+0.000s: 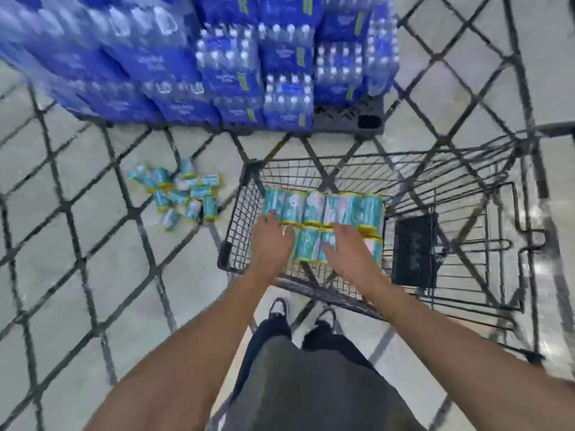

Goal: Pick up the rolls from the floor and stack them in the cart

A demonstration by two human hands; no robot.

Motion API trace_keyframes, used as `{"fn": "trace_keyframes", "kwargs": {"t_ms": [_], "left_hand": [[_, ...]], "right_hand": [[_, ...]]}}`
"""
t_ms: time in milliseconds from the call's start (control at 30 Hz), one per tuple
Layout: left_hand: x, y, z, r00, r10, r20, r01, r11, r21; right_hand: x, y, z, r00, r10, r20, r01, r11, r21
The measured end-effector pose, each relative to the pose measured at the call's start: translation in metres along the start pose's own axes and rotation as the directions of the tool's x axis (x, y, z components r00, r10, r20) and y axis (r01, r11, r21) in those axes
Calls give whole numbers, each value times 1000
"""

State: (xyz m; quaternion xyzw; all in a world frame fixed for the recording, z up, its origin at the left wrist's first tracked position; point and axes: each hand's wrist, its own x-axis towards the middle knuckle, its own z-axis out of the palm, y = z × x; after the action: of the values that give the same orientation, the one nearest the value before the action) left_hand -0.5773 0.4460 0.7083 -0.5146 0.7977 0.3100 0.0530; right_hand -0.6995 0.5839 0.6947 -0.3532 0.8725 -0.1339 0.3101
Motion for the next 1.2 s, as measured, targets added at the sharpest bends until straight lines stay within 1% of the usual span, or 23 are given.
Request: {"fn": "trace_keyframes", "kwargs": {"t_ms": [67, 133, 167, 233, 333, 467, 600, 733, 867, 1000, 1067, 1200], "left_hand": [[-12, -22, -48, 996, 37, -75, -29, 994, 101], [-22, -52, -87, 989, 65, -135, -39, 981, 188], [-26, -70, -104, 987, 49, -156, -14, 976, 219], [-35, -105, -133, 980, 11, -199, 36, 973, 230], [-49, -163, -163, 967, -9, -253, 71, 969, 237], [-66, -250, -186, 970, -62, -234, 111, 972, 205], [-72, -330, -207, 973, -112, -202, 158, 962, 225], [-72, -394, -226, 973, -140, -182, 184, 949, 257], [-62, -431, -238, 972, -157, -177, 197, 950, 241], [-33, -454, -247, 975, -162, -155, 193, 957, 217], [-12, -460, -252, 979, -148, -138, 177, 957, 230], [45, -474, -260, 988, -122, -93, 142, 955, 261]], "right_hand": [[-6, -51, -10, 992, -127, 23, 129, 986, -109], [-9, -98, -16, 979, -200, 32, 202, 963, -178], [-11, -120, -16, 973, -226, 42, 230, 954, -192], [-15, -159, -11, 960, -278, 33, 279, 942, -189], [-17, -208, 12, 940, -341, 27, 337, 910, -241], [-20, -262, 58, 939, -342, 43, 342, 907, -247], [-28, -312, 111, 953, -296, 63, 302, 913, -273], [-36, -349, 152, 960, -252, 124, 277, 924, -263], [-34, -377, 183, 954, -225, 200, 280, 907, -315], [-15, -409, 207, 946, -232, 225, 296, 900, -319], [3, -426, 217, 951, -202, 235, 269, 916, -299], [57, -458, 239, 963, -134, 235, 180, 967, -183]]}}
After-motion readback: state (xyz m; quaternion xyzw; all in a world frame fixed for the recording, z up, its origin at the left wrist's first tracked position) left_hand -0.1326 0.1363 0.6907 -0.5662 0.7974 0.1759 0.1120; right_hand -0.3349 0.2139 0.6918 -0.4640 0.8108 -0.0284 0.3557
